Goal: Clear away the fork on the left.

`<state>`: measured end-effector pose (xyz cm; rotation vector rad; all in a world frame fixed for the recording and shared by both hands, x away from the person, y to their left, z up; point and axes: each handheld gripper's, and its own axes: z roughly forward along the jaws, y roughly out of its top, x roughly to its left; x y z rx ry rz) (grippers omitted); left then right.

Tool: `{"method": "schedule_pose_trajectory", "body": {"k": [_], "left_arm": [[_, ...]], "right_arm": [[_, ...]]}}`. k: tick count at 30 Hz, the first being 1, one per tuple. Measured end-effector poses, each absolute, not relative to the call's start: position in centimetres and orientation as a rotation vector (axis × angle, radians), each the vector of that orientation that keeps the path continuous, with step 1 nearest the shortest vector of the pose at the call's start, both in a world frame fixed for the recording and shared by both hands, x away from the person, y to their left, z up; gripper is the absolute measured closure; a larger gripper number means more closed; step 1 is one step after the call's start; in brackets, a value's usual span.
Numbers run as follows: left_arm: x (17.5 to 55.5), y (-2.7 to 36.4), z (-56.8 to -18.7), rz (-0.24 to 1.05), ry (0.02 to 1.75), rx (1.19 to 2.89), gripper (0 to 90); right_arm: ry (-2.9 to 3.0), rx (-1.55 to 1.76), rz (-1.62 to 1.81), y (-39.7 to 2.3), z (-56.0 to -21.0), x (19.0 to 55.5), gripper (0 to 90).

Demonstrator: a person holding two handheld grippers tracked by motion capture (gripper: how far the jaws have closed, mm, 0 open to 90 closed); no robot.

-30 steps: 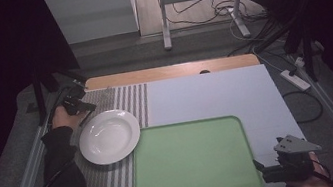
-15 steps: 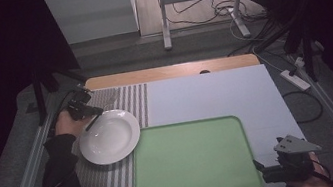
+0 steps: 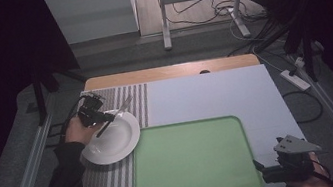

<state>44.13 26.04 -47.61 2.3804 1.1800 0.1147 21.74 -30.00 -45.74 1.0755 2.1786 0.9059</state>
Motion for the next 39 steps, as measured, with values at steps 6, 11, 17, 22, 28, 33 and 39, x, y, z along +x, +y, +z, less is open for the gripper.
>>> {"method": "schedule_pose_trajectory", "body": {"k": [6, 11, 17, 22, 28, 33, 39], "left_arm": [[43.0, 24.9, -47.5, 0.095, 1.158, 2.373, 84.4], [42.1, 24.1, -47.4, 0.081, 1.145, 2.37, 84.4], [40.7, 22.8, -47.2, 0.071, 1.112, 2.38, 84.3], [39.7, 21.6, -47.2, 0.064, 1.095, 2.394, 84.4], [38.4, 20.7, -47.3, 0.05, 1.073, 2.389, 84.4], [37.3, 19.7, -47.5, 0.038, 1.056, 2.399, 84.4], [36.1, 18.3, -47.5, 0.026, 1.028, 2.4, 84.4]], "right_arm": [[2.18, 1.068, 0.907, -30.0, -45.7, 21.7, 0.0], [2.175, 1.064, 0.913, -30.0, -45.7, 21.6, 0.0], [2.177, 1.06, 0.912, -30.0, -45.7, 21.6, 0.0], [2.175, 1.058, 0.914, -30.0, -45.7, 21.6, 0.0], [2.173, 1.052, 0.912, -30.0, -45.7, 21.5, 0.0], [2.175, 1.044, 0.913, -30.0, -45.7, 21.5, 0.0], [2.175, 1.04, 0.912, -29.9, -45.7, 21.4, 0.0]]}}
